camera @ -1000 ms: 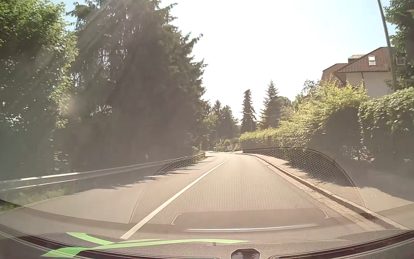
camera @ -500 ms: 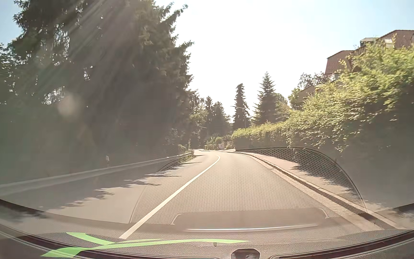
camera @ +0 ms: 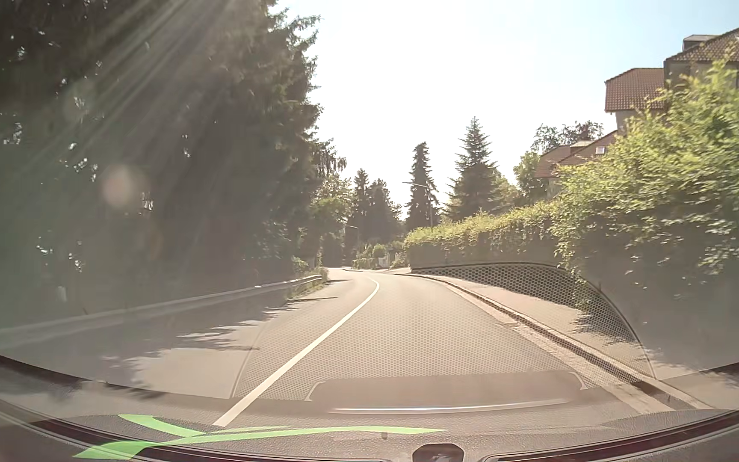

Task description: Follow the waypoints while adhering to traffic rules and regulations

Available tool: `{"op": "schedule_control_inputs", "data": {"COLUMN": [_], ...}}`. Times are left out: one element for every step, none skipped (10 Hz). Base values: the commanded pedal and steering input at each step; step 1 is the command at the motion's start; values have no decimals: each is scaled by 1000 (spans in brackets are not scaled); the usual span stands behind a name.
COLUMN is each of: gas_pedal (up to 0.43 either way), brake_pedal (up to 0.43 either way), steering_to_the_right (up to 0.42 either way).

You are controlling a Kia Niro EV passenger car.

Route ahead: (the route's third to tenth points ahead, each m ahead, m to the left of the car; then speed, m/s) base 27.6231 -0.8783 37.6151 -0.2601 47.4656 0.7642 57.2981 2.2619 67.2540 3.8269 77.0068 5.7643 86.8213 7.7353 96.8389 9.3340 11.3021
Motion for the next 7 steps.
{"op": "schedule_control_inputs", "data": {"gas_pedal": [157, 157, 157, 150, 150, 110, 87], "brake_pedal": [0, 0, 0, 0, 0, 0, 0], "steering_to_the_right": [16, 12, 5, 1, 1, 2, 0]}}
